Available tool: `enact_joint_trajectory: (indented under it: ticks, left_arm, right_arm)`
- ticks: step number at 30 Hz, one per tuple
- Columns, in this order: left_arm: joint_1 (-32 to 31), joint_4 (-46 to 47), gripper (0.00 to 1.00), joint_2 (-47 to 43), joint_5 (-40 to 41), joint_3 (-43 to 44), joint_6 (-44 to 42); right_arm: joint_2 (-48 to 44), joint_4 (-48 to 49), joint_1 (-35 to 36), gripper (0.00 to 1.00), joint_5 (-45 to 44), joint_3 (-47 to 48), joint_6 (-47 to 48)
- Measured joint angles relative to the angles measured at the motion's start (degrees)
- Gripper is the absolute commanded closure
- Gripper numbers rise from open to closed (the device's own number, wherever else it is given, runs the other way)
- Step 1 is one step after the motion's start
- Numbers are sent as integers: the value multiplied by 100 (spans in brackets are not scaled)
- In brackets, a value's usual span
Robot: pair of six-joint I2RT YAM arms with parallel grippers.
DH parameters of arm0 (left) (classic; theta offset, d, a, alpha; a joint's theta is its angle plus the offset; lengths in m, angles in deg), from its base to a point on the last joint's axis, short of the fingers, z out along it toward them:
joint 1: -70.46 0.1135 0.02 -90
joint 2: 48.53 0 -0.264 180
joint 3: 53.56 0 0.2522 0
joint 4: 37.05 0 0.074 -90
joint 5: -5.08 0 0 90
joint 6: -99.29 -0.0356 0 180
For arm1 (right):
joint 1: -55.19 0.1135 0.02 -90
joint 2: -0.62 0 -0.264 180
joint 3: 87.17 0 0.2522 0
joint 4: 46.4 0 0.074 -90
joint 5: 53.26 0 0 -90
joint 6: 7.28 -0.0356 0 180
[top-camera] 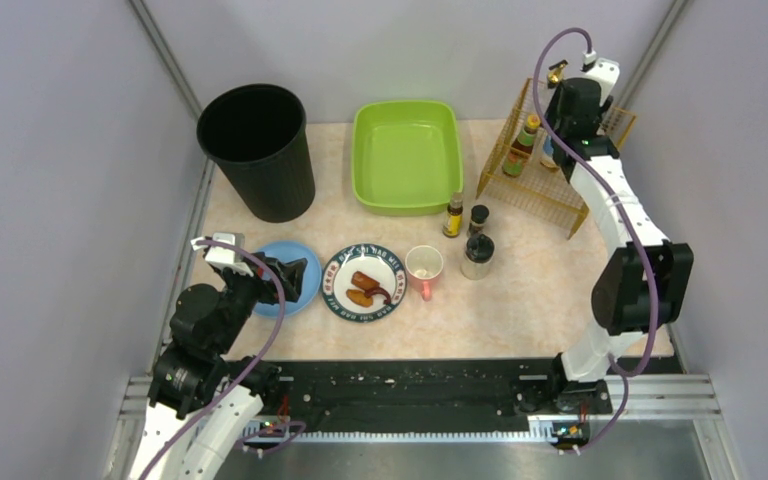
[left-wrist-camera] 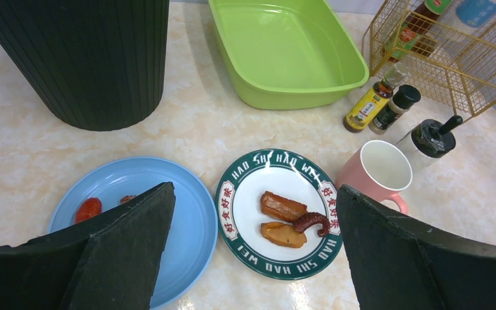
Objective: Clear the kitchen counter
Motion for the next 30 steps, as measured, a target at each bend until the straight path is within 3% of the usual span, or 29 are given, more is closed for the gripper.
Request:
enact_joint_trajectory:
  ticks: [26,30]
  left_arm:
    - [0,0,1,0,4,0,0]
    - [0,0,1,0,20,0,0]
  right_arm:
    - [605,966,-98,100,133,-1062,-734]
    - [651,1034,-98,87,127,-1060,-752]
